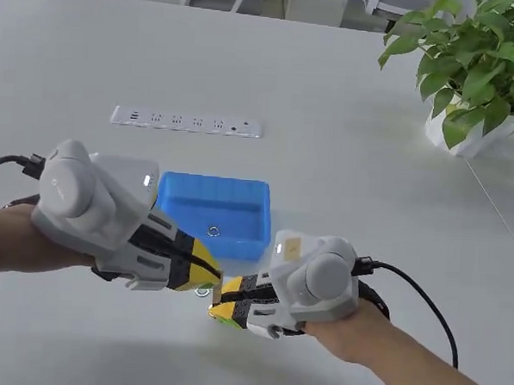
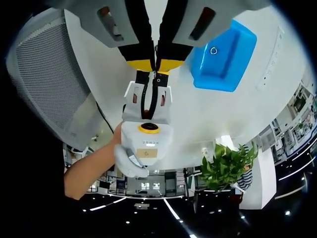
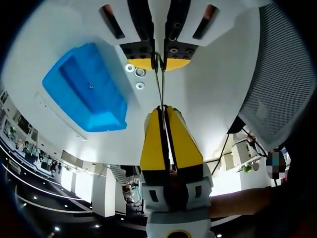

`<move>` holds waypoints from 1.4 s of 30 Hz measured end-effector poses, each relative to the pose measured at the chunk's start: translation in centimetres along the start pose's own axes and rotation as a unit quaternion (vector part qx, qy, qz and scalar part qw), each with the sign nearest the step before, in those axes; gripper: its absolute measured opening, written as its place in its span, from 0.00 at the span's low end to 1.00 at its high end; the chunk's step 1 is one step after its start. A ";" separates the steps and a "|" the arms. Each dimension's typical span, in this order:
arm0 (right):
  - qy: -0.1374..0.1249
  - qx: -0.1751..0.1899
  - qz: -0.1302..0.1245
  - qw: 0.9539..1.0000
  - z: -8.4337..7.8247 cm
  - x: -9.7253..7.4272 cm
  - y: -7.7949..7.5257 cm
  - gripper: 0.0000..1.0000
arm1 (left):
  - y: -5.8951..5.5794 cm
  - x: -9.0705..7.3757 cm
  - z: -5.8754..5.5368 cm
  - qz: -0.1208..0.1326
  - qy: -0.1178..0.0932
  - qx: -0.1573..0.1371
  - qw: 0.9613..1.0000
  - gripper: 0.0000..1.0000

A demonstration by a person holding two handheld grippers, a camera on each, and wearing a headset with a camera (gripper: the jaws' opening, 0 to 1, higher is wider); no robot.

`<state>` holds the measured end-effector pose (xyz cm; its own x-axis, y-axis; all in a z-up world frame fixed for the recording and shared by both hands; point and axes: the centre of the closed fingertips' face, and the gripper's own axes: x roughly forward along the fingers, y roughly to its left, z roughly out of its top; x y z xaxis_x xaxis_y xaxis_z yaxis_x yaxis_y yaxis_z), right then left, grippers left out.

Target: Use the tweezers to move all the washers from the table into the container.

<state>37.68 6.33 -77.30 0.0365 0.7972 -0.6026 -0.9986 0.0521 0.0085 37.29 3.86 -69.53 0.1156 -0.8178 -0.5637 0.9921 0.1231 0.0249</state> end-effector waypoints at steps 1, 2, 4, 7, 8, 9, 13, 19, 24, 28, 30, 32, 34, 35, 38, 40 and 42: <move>-0.001 0.000 0.000 1.000 0.0 0.0 0.0 0.06 | 0.0 0.0 0.0 0.001 0.000 0.000 1.000 0.05; -0.002 0.001 0.000 1.000 0.0 0.0 0.0 0.06 | 0.0 0.0 0.0 0.001 0.001 0.000 1.000 0.05; -0.002 -0.001 0.000 1.000 0.0 0.0 0.0 0.05 | 0.0 0.0 -0.1 0.001 0.003 0.000 1.000 0.05; -0.004 -0.001 -0.001 1.000 0.0 0.0 0.1 0.05 | 0.1 0.0 -0.1 0.002 0.003 -0.001 1.000 0.06; -0.005 0.000 0.000 1.000 0.0 0.0 0.1 0.05 | 0.1 0.0 -0.1 0.002 0.003 -0.001 1.000 0.06; -0.005 -0.002 -0.001 1.000 0.0 0.0 0.1 0.06 | 0.1 0.0 -0.2 0.003 0.003 -0.002 1.000 0.06; -0.003 -0.005 0.000 1.000 0.1 0.1 0.1 0.06 | 0.2 -0.2 -0.3 0.006 0.007 -0.003 1.000 0.06; -0.002 -0.007 0.001 1.000 0.2 0.1 0.2 0.06 | 0.1 -0.7 -0.5 0.010 0.006 -0.010 1.000 0.16; -0.006 -0.010 -0.001 1.000 0.8 0.0 0.1 0.06 | 0.3 -1.5 0.0 0.022 -0.011 -0.027 0.999 0.24; -0.005 -0.015 -0.001 1.000 1.3 -0.2 0.1 0.06 | 0.4 -2.2 0.4 0.031 -0.026 -0.041 0.998 0.30; -0.004 -0.017 0.000 1.000 1.5 -0.4 0.1 0.06 | 0.5 -2.5 0.5 0.041 -0.032 -0.044 0.998 0.34; -0.006 -0.017 0.001 1.000 1.9 -0.7 0.2 0.06 | 0.6 -2.8 0.4 0.047 -0.036 -0.053 0.997 0.38; -0.005 -0.022 0.001 1.000 2.2 -0.9 0.2 0.06 | 0.5 -3.1 0.5 0.051 -0.041 -0.060 0.996 0.40; -0.005 -0.023 0.001 1.000 2.3 -1.1 0.2 0.06 | 0.4 -3.2 0.5 0.052 -0.044 -0.063 0.996 0.41; -0.006 -0.027 -0.002 1.000 2.8 -1.6 0.0 0.06 | 0.3 -3.5 0.3 0.059 -0.047 -0.072 0.995 0.49; -0.006 -0.030 -0.003 1.000 3.1 -1.9 -0.1 0.06 | 0.3 -3.6 0.0 0.064 -0.043 -0.083 0.994 0.56; -0.006 -0.033 -0.004 0.999 3.4 -2.1 -0.3 0.06 | 0.4 -3.9 -0.1 0.072 -0.045 -0.086 0.993 0.63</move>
<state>37.99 6.64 -73.35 0.0440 0.8038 -0.5933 -0.9986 0.0188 -0.0486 37.20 7.12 -67.44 0.2673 -0.8311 -0.4877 0.9429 0.3299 -0.0455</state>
